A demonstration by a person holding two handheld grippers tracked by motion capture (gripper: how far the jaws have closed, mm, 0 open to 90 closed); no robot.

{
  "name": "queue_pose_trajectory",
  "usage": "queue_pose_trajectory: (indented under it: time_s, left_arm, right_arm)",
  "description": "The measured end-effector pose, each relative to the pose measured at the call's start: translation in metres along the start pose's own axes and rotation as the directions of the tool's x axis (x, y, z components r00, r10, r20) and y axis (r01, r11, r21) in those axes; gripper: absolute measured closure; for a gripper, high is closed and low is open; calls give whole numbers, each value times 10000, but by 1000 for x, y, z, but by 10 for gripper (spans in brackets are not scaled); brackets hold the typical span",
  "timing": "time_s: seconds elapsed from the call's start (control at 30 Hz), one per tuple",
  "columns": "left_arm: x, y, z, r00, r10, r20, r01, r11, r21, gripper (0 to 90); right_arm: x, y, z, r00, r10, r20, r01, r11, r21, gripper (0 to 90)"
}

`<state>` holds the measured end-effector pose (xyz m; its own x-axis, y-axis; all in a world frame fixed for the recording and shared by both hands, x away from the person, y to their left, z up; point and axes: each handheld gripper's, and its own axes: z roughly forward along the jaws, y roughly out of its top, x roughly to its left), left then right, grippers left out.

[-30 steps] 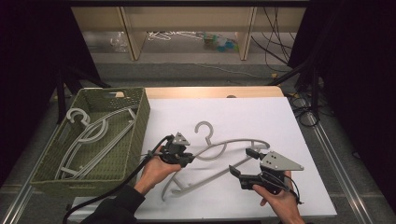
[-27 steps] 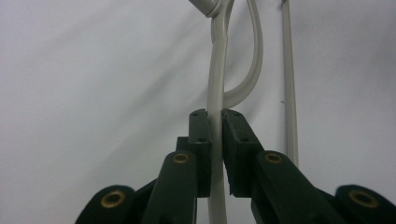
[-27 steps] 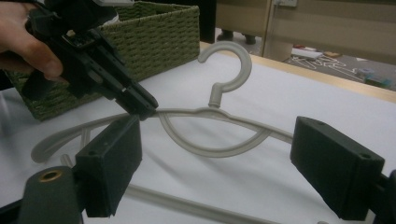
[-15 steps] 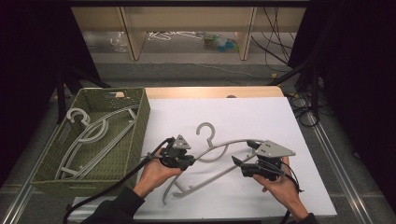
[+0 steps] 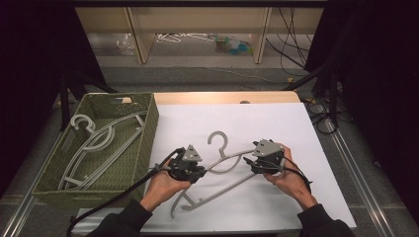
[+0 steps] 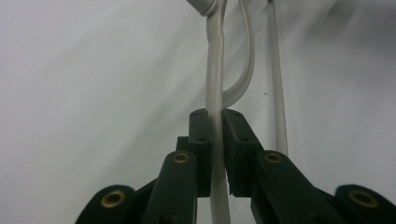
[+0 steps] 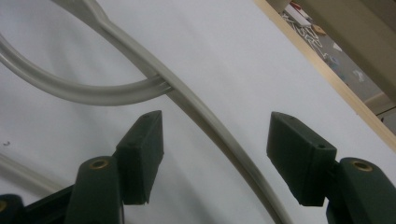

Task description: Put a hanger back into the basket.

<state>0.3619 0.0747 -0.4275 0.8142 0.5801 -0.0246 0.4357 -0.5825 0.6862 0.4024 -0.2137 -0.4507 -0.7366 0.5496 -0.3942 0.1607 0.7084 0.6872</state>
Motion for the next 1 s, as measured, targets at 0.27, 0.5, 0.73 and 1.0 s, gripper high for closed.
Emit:
queue_pose_trajectory:
  time_s: [0.27,0.5,0.73,1.0]
  left_arm:
    - [-5,-2,2,9997,84,226,-82,9999,-61,820]
    - [-3,-2,2,9986,-47,534,48,10000,-27,814]
    - [1,2,8,9937,-308,1077,365,9980,-515,681]
    - [6,6,16,9824,-1069,1532,1199,9897,-778,633]
  right_arm:
    - [8,5,8,9920,-1237,-262,1243,9920,230,574]
    - [12,6,5,9536,-2992,-330,2996,9540,72,715]
    - [15,4,-2,9091,-4156,-302,4137,9088,-543,746]
    - [20,7,-6,8867,-4616,-255,4585,8852,-789,755]
